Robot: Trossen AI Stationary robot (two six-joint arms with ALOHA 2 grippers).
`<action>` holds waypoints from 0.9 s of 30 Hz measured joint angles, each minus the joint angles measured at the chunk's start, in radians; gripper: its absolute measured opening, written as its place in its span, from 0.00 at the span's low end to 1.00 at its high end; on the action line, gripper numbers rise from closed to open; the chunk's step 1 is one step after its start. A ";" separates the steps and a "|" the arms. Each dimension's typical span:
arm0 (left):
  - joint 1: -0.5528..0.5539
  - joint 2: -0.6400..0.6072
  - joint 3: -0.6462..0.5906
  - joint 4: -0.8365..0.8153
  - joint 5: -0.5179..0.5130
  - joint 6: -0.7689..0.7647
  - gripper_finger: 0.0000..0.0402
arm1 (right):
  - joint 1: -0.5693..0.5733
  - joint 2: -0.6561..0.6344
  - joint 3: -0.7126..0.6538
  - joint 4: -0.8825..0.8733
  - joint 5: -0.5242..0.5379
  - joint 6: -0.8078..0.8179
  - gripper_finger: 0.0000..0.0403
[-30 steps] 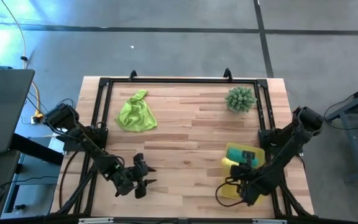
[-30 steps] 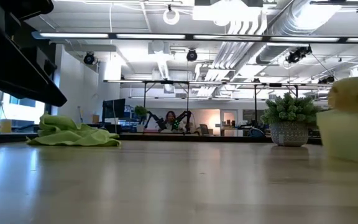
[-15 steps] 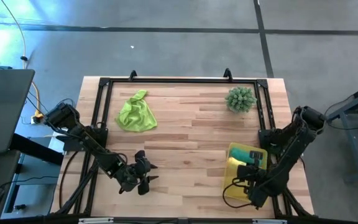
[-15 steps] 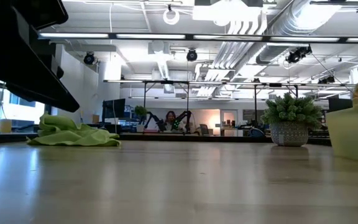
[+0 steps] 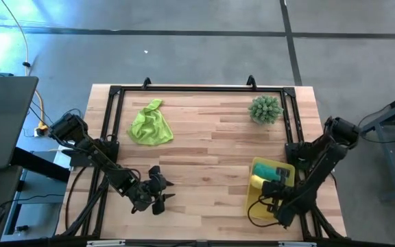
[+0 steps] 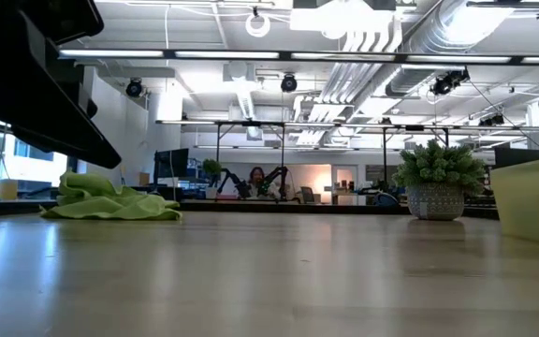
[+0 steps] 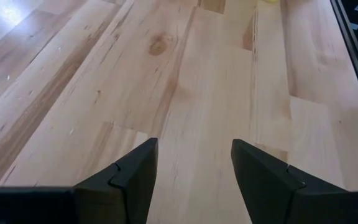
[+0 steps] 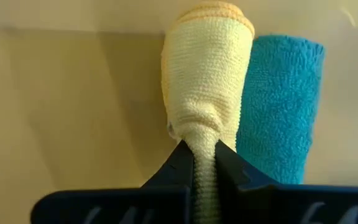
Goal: Roll microfiber towels into tight, uniform cylinder then place into a basket
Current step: Put the yellow microfiber cloth into the yellow bin
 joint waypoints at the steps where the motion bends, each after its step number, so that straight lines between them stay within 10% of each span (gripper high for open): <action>1: 0.000 0.000 0.000 0.000 0.000 0.000 0.49 | -0.006 0.000 -0.014 0.015 0.000 0.000 0.01; 8: 0.000 0.000 0.000 0.000 0.000 0.000 0.49 | -0.034 0.000 -0.070 0.097 -0.065 -0.008 0.04; 19: 0.000 0.000 0.000 0.000 0.000 0.002 0.49 | -0.042 0.000 -0.043 0.093 -0.105 -0.025 0.46; 27: 0.019 0.000 0.000 0.000 -0.004 0.003 0.49 | -0.090 0.000 0.119 -0.039 -0.220 -0.077 0.51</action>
